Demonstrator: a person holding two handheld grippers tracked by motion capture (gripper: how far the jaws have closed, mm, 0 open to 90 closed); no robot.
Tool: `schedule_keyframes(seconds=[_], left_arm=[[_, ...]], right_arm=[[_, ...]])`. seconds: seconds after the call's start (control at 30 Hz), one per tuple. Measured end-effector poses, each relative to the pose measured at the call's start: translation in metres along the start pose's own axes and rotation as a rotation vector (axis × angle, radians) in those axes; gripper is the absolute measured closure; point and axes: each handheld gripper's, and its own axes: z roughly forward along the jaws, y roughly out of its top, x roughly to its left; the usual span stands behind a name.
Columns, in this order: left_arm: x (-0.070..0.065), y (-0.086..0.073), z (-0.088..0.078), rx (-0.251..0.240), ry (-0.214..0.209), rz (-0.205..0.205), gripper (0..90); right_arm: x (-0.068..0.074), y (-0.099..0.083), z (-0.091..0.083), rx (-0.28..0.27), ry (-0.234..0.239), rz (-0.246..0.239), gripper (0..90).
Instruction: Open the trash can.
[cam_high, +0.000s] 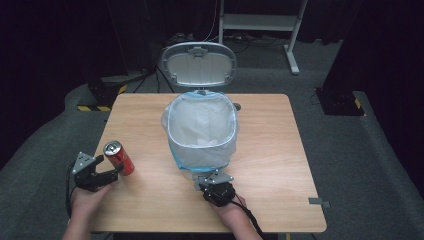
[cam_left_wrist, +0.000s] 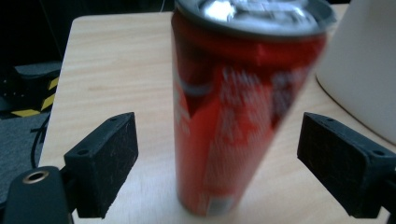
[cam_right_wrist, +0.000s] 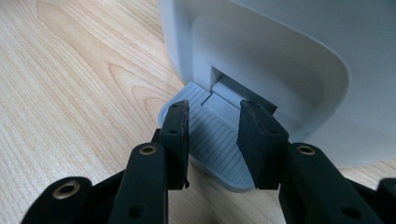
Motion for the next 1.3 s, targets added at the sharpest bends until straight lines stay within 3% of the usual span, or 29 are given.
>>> schedule_keyframes(seconds=[0.2,0.3,0.47,0.6,0.8,1.3], left_arm=[[-0.003,0.01,0.014,-0.003,0.014,0.018,13.8],[-0.001,0.013,0.016,-0.024,0.01,0.007,14.6],[-0.002,0.012,0.018,-0.017,0.029,0.007,19.4],[-0.007,0.012,0.014,-0.052,0.033,0.03,33.4],[-0.013,0.013,0.007,-0.07,0.02,0.04,33.9],[-0.042,0.029,-0.028,-0.22,-0.065,0.07,34.3]], right_arm=[[0.0,0.0,0.0,-0.001,-0.001,0.003,63.8],[0.0,0.0,0.0,-0.001,0.0,0.003,63.8],[0.0,0.0,0.0,-0.002,-0.001,0.002,63.8],[0.0,0.0,0.0,-0.002,-0.001,0.003,63.8],[-0.001,0.0,0.0,-0.004,0.004,0.01,64.4],[-0.001,0.0,0.0,-0.004,0.001,0.009,64.4]])
